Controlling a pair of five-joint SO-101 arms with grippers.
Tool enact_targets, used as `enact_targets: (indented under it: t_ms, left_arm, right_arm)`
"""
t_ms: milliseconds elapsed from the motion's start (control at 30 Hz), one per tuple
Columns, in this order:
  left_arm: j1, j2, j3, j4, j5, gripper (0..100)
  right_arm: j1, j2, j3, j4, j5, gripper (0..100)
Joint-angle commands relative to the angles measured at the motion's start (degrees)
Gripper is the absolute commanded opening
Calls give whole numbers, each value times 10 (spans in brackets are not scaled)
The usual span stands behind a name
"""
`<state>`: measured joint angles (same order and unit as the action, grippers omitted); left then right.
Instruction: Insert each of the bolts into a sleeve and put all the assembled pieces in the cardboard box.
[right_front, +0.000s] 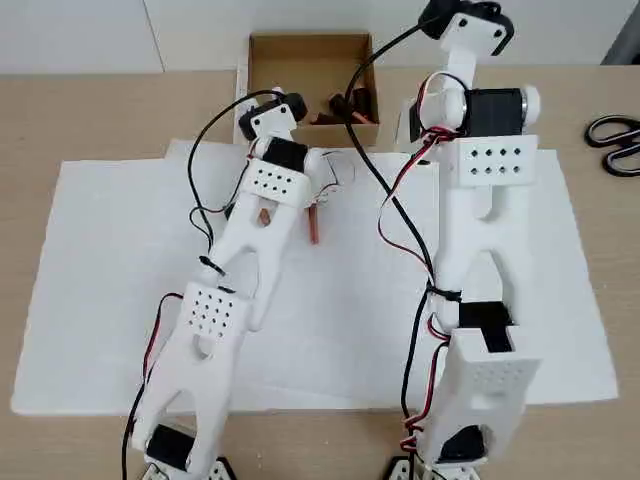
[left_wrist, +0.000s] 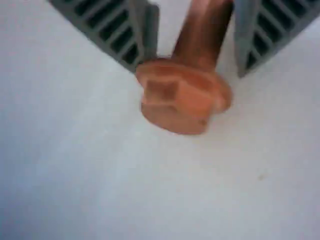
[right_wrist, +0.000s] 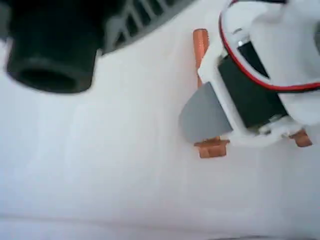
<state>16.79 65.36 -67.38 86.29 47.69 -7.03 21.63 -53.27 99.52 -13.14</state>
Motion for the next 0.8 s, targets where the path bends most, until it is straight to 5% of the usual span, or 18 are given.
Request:
enact_targets:
  t_ms: [0,567,767]
  left_arm:
    - [0,14,-58,-6,2,103]
    - [2,31,-85,59,1,99]
    - [0,31,-85,65,1,6]
  right_arm:
    - [2,-43,-3,1,4,4]
    - [4,-44,-3,1,4,4]
    - [3,-45,-3,1,2,4]
